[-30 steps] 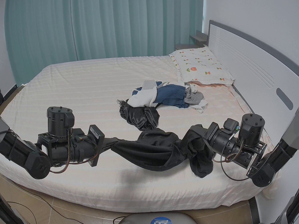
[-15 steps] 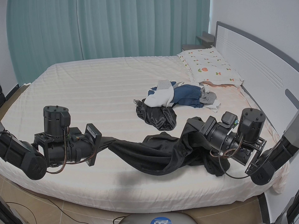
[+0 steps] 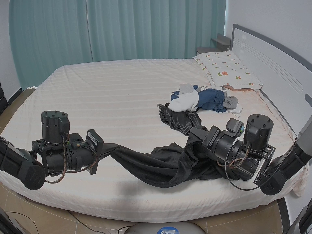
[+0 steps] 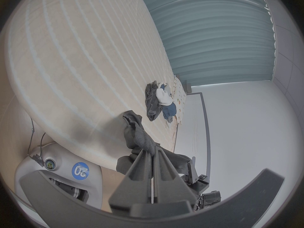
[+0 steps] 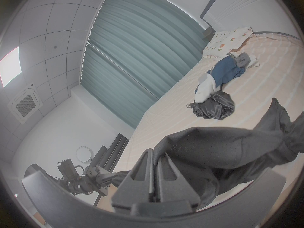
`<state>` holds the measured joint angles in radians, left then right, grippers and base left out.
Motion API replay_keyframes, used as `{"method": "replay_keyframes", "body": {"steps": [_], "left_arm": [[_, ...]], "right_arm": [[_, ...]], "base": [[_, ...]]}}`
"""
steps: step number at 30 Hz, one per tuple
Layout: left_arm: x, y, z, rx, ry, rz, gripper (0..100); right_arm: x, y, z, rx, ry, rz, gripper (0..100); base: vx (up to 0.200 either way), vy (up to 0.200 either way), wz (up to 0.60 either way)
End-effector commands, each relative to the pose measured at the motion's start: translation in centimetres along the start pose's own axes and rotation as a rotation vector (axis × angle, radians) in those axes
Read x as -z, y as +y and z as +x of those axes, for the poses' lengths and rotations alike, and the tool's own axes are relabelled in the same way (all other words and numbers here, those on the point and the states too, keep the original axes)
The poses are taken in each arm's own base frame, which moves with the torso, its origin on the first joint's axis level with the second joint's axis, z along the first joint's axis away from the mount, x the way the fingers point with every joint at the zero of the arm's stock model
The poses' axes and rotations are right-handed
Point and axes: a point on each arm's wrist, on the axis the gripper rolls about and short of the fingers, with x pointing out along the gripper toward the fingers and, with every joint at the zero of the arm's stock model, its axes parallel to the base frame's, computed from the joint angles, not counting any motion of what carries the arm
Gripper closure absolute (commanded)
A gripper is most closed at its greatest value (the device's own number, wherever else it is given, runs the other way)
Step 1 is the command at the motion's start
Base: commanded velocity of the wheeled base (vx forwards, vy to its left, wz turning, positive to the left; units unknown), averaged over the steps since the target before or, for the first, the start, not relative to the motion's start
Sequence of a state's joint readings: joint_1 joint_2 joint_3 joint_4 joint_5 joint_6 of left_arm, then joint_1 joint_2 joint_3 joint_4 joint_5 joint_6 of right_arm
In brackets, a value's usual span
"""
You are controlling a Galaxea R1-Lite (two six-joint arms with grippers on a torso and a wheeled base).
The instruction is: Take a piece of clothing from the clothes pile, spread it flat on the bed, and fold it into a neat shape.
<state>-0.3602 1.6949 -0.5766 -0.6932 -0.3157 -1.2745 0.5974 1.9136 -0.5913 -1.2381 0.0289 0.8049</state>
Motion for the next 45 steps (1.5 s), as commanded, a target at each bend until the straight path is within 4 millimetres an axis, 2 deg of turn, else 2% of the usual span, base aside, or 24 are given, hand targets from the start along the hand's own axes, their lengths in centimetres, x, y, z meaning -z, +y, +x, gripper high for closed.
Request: {"method": "replay_keyframes", "body": {"steps": [1,10,19,23,29,45], "left_arm": [[0.1,0.2,-0.1,-0.006,-0.001,-0.003,100],[-0.2,-0.3,-1.0,0.022,-0.027,0.002,100],[-0.4,-0.4,-1.5,0.021,-0.047,0.003,100],[-0.4,-0.5,-1.9,0.024,-0.059,0.003,100],[-0.2,-0.1,-2.1,0.016,-0.056,0.002,100],[-0.1,0.3,-2.2,0.003,-0.055,-0.004,100]], "right_arm": [[-0.2,0.4,0.2,-0.006,-0.018,-0.006,100],[-0.9,1.7,0.4,-0.015,-0.02,-0.049,100],[-0.2,3.4,1.2,-0.023,-0.011,-0.058,100],[-0.5,3.6,1.6,-0.023,-0.014,-0.058,100],[0.4,4.0,1.8,-0.037,0.011,-0.061,100],[0.4,4.0,1.9,-0.042,0.007,-0.055,100]], "base": [[0.0,0.2,0.0],[0.0,0.2,0.0],[0.0,0.2,0.0],[0.0,0.2,0.0],[0.0,0.2,0.0],[0.0,0.2,0.0]]}}
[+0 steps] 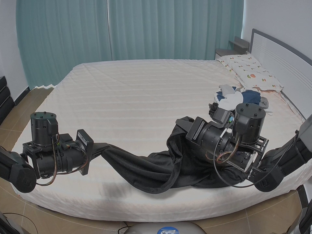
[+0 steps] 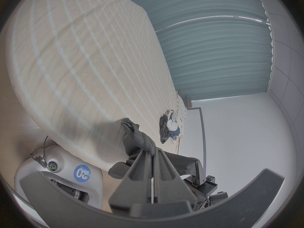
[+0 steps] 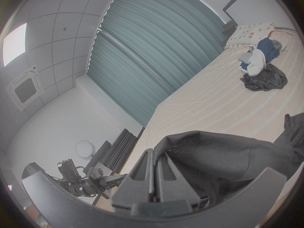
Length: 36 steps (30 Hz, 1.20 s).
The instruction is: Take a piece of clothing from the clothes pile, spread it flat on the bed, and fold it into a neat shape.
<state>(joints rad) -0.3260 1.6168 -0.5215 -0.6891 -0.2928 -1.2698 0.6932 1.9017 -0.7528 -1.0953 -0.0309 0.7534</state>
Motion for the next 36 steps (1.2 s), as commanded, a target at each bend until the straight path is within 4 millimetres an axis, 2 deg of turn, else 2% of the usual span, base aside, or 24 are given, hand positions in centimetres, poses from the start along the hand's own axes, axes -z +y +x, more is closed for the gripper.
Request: {"method": "replay_keyframes", "body": {"steps": [1,4,10,14,19,24,29,34,35,36], "left_arm": [[0.0,0.1,0.1,-0.004,0.004,-0.001,100],[0.1,0.2,0.2,-0.007,0.013,0.0,100],[0.1,-0.1,0.4,0.001,0.023,0.007,100],[0.6,0.3,0.9,-0.016,0.047,0.009,100],[1.9,1.2,0.8,-0.05,0.091,0.013,100],[3.5,1.8,0.4,-0.085,0.136,0.067,100],[4.6,1.5,-1.2,-0.131,0.158,0.112,100],[4.9,-0.9,-4.5,-0.033,0.141,0.147,100],[4.9,-1.0,-4.6,-0.029,0.14,0.148,100],[4.8,-2.1,-5.7,0.002,0.133,0.155,100]], "right_arm": [[0.1,-0.2,0.0,0.007,0.004,0.003,100],[0.0,-0.7,-0.2,0.022,0.004,0.006,100],[-0.6,-2.2,-1.5,0.079,0.0,0.008,100],[-0.7,-3.1,-2.9,0.111,0.014,0.014,100],[-0.2,-3.1,-5.2,0.129,0.041,0.015,100],[0.2,-1.9,-8.0,0.096,0.051,0.015,100],[-0.2,0.6,-11.6,0.002,0.034,0.011,100],[-2.3,2.5,-15.9,-0.097,-0.068,0.015,100],[-2.4,2.6,-16.1,-0.1,-0.072,0.014,100],[-3.4,3.3,-17.8,-0.134,-0.105,0.017,100]], "base": [[0.0,0.2,0.0],[0.0,0.2,0.0],[0.0,0.0,0.0],[0.0,0.0,0.0],[-0.2,0.0,0.0],[-0.2,0.0,0.0],[-0.16,0.0,0.0],[0.0,0.0,0.0],[0.0,0.0,0.0],[0.0,0.0,0.0]]}}
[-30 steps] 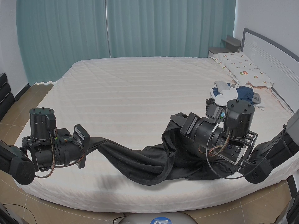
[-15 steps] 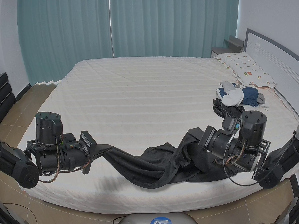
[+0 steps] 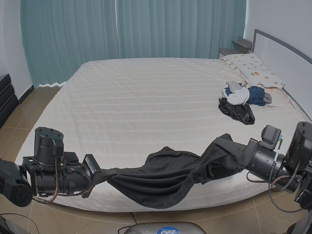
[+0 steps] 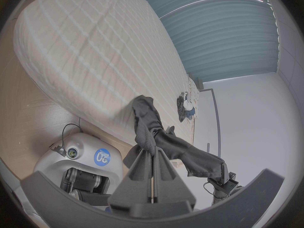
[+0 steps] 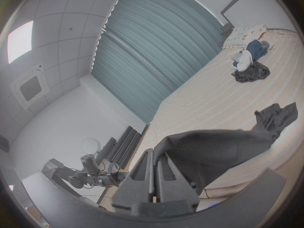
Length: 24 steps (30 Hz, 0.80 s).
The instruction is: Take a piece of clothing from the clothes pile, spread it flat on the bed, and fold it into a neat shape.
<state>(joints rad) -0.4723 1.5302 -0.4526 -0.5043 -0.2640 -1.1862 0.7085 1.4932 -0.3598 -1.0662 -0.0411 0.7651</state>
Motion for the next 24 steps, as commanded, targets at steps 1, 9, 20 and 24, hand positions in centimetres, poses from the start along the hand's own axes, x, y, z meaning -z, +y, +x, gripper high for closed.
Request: {"method": "replay_keyframes", "body": {"steps": [1,9,20,24], "left_arm": [[0.7,-3.5,-5.2,0.144,-0.038,0.065,100],[-1.0,-7.5,-9.2,0.27,-0.145,0.09,100],[-7.7,-8.6,-5.2,0.175,-0.27,0.013,100],[-9.0,-8.3,-2.8,0.13,-0.256,-0.007,100]], "right_arm": [[-3.2,3.3,-7.2,-0.175,-0.141,0.006,100],[-8.7,7.3,-11.1,-0.291,-0.343,0.016,100],[-17.3,4.3,-0.5,-0.111,-0.462,-0.003,100],[-17.5,1.5,4.4,-0.062,-0.438,-0.004,100]], "base": [[0.0,0.0,0.0],[0.0,0.0,0.0],[0.0,0.0,0.0],[0.0,0.0,0.0]]}}
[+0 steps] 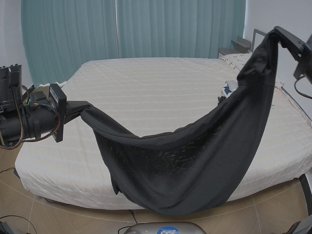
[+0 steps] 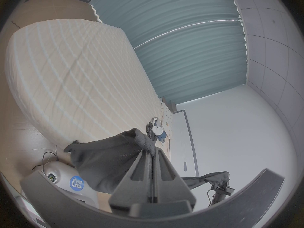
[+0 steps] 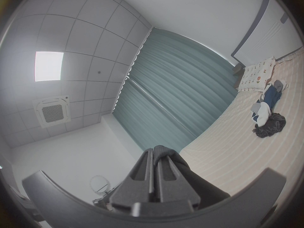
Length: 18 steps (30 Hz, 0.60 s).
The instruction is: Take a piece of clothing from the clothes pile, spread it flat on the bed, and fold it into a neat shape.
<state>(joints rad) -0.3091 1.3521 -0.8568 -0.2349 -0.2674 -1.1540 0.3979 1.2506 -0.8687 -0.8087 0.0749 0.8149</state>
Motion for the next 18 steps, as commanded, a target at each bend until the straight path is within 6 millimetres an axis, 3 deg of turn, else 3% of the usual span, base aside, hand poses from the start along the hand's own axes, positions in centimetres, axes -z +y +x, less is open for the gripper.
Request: {"method": "replay_keyframes", "body": {"steps": [1,6,8,11,18], "left_arm": [[-2.3,2.2,5.6,-0.12,0.001,-0.046,100],[-2.8,2.9,7.2,-0.15,0.005,-0.049,100],[-3.1,2.9,7.4,-0.149,-0.001,-0.046,100],[-3.5,2.5,7.6,-0.135,-0.011,-0.042,100],[-4.2,1.6,7.8,-0.106,-0.041,-0.037,100]], "right_arm": [[3.0,-8.2,8.4,0.148,0.048,-0.021,100],[4.8,-10.9,10.9,0.154,0.047,-0.085,100],[4.8,-11.1,11.4,0.142,0.035,-0.104,100],[4.2,-11.1,12.2,0.123,0.005,-0.122,100],[1.4,-9.2,13.7,0.098,-0.041,-0.158,100]], "base": [[0.0,0.0,0.0],[0.0,0.0,0.0],[0.0,0.0,0.0],[0.0,0.0,0.0],[0.2,0.0,0.0]]}}
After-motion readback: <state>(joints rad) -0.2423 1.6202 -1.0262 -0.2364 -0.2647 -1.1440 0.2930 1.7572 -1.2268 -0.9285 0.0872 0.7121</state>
